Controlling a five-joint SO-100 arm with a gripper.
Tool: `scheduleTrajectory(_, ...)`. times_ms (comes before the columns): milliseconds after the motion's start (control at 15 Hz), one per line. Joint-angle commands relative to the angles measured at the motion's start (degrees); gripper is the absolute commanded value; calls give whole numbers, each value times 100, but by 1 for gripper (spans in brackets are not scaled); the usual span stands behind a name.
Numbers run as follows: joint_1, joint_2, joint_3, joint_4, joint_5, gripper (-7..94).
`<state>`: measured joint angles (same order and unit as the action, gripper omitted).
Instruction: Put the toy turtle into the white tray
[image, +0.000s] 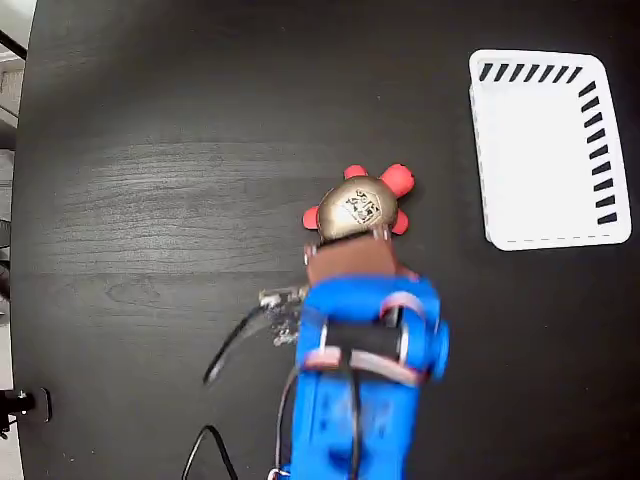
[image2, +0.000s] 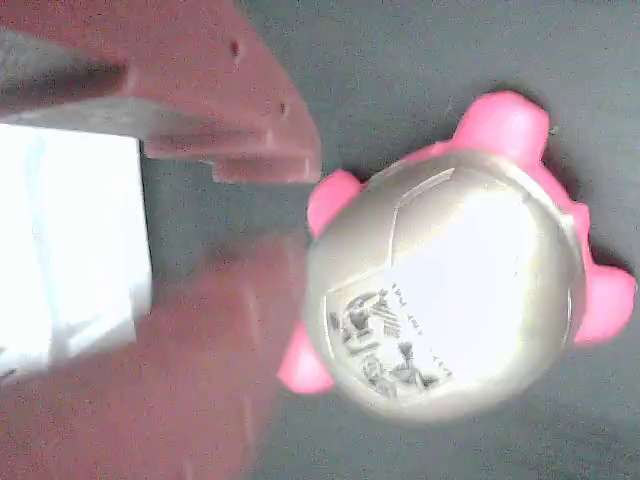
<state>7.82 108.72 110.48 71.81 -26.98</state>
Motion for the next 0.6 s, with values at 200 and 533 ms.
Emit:
scheduleTrajectory(200, 220, -870, -1020, 167, -1389, 41)
scheduleTrajectory(533, 246, -1600, -993, -158, -1837, 49)
